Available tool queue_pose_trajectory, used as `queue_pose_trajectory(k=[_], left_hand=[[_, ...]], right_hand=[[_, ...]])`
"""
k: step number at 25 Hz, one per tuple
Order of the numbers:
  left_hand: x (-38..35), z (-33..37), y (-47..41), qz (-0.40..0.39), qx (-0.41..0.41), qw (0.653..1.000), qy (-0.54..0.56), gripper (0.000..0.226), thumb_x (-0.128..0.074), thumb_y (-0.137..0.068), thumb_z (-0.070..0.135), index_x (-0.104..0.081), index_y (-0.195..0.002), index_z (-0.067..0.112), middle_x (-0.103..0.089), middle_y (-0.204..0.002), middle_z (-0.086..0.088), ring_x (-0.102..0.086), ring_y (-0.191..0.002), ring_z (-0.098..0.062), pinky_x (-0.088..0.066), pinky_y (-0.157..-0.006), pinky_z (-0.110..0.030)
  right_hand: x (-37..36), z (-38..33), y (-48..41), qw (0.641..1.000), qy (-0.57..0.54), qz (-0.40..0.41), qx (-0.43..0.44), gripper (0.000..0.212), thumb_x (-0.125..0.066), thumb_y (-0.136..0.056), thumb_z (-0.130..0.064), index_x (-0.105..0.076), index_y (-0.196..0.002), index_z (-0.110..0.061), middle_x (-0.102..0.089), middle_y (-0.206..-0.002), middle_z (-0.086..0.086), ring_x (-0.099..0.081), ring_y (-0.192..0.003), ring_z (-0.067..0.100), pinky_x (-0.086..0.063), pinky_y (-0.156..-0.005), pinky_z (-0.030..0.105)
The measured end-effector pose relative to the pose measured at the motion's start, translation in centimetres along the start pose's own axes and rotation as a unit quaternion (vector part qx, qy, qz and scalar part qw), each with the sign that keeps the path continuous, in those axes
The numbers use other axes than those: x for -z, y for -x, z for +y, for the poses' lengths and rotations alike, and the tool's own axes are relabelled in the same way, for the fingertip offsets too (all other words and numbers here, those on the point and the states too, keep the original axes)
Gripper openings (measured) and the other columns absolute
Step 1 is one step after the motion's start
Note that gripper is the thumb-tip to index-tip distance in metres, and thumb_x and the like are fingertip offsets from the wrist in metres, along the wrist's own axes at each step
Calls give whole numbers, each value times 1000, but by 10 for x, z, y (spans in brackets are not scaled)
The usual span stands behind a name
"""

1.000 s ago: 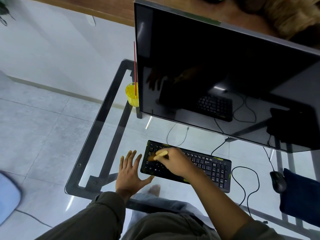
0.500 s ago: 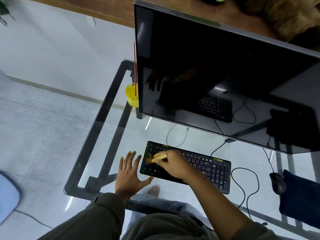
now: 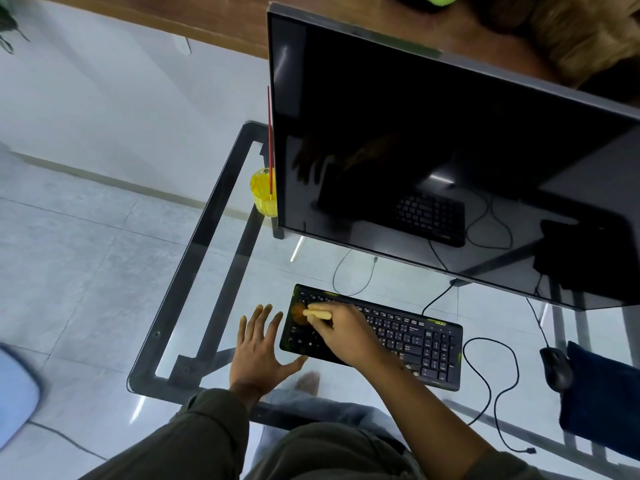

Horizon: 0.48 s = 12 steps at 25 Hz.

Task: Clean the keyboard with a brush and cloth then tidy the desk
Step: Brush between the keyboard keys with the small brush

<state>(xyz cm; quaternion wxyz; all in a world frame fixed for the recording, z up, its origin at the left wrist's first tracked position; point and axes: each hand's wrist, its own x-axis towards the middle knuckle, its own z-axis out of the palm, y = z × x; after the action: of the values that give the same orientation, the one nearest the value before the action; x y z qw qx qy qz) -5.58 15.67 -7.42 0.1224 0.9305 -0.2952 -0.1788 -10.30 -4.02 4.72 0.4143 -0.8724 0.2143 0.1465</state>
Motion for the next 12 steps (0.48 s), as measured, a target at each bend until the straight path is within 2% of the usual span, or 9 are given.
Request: queue_pose_trajectory(k=[3,6,9,10,12], left_hand=[[1,0,0,-2,-3,1000,1,103,-39,-73,93,-36,-151,25,-25,-163,-6,-13,-153,-26,-8,-124,-52],[1,0,0,0,0,1000,3,103,-39,-73,93,-36,-151,25,-25,-163,-6,-13,-153,-26,-5,-124,-51],[0,-1,0,0,-4,1000,5,103,-40,-73,92,-37,-150,24,-26,-163,-6,-14,-153,-26,-8,-124,-52],[1,0,0,0,-3,1000,2,103,-39,-73,93,-37,-151,25,-26,-163,-6,-14,-153,-26,-8,-124,-52],[1,1,0,4,-2,1000,1,103,-39,-73,93,-37,-151,25,-26,-163,-5,-14,-153,-27,-8,-124,-52]], right_hand=[[1,-3,4,998,7,-62,9,34,-63,-94,-41,-67,-125,-28,-71,-120,-10,-64,-90,1,-50,-75,15],[1,-4,5,1000,-14,-6,13,35,-63,-94,-39,-68,-126,-25,-72,-119,-8,-64,-91,1,-51,-76,13],[-1,-5,6,995,7,-94,18,36,-64,-92,-42,-68,-125,-26,-73,-118,-6,-63,-87,0,-43,-69,9],[-1,-5,7,996,5,-91,15,37,-64,-93,-42,-68,-125,-26,-73,-118,-5,-63,-86,-1,-41,-69,7],[2,-5,7,999,-9,-37,8,35,-64,-94,-38,-68,-127,-24,-73,-118,-5,-62,-83,-5,-39,-66,1]])
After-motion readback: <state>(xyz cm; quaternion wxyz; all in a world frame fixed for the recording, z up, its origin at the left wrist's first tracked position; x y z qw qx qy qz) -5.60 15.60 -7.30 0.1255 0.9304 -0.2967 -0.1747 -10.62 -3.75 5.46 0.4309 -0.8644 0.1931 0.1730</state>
